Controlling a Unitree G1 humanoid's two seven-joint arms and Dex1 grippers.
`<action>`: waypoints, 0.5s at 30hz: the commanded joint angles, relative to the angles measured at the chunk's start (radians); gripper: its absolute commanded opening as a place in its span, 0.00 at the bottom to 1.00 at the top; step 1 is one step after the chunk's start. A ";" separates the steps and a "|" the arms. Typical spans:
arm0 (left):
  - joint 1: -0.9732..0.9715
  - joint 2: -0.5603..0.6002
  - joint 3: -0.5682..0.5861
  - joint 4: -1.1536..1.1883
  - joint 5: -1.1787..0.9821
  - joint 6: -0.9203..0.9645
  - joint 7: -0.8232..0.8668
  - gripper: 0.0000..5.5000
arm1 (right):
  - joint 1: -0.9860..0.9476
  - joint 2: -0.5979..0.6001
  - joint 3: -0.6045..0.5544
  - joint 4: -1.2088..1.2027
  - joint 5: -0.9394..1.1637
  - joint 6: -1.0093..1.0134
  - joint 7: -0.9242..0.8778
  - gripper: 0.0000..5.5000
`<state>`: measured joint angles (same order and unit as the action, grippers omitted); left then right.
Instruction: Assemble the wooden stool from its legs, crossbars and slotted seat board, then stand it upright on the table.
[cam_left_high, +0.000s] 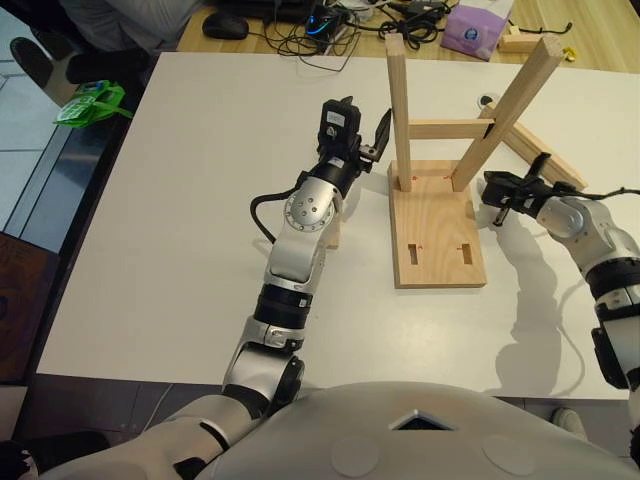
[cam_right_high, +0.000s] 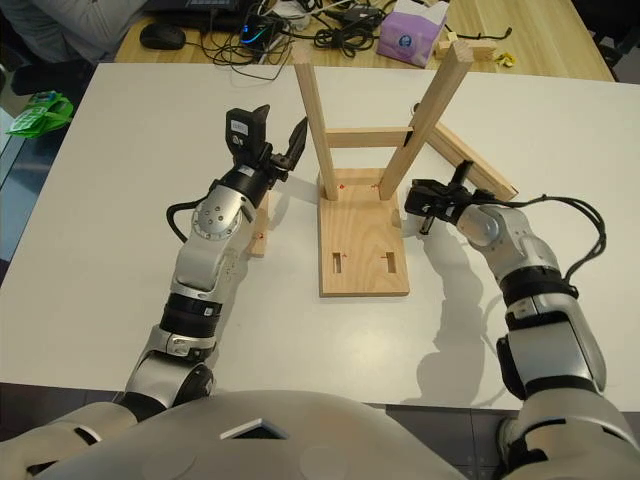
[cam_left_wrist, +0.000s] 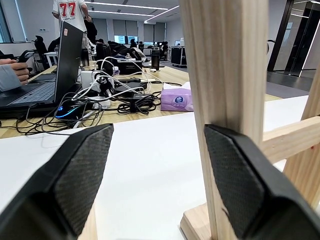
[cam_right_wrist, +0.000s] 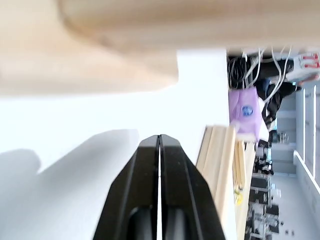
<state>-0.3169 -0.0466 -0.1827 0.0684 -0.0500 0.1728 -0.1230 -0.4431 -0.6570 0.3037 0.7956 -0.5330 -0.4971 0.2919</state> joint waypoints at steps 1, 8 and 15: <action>0.009 0.018 0.027 -0.021 0.003 0.006 -0.003 0.61 | 0.118 0.008 -0.093 -0.245 0.098 0.090 -0.011 0.01; 0.169 0.153 0.126 -0.195 0.020 0.065 -0.014 0.61 | 0.247 -0.039 -0.315 -0.422 0.217 0.213 -0.089 0.01; 0.245 0.126 0.131 -0.212 0.017 0.061 0.012 0.61 | -0.122 -0.057 -0.434 0.068 0.317 0.411 -0.133 0.01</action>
<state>-0.0645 0.0926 -0.0427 -0.1446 -0.0329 0.2245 -0.1196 -0.4145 -0.7194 -0.1016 0.7324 -0.2520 -0.1467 0.1641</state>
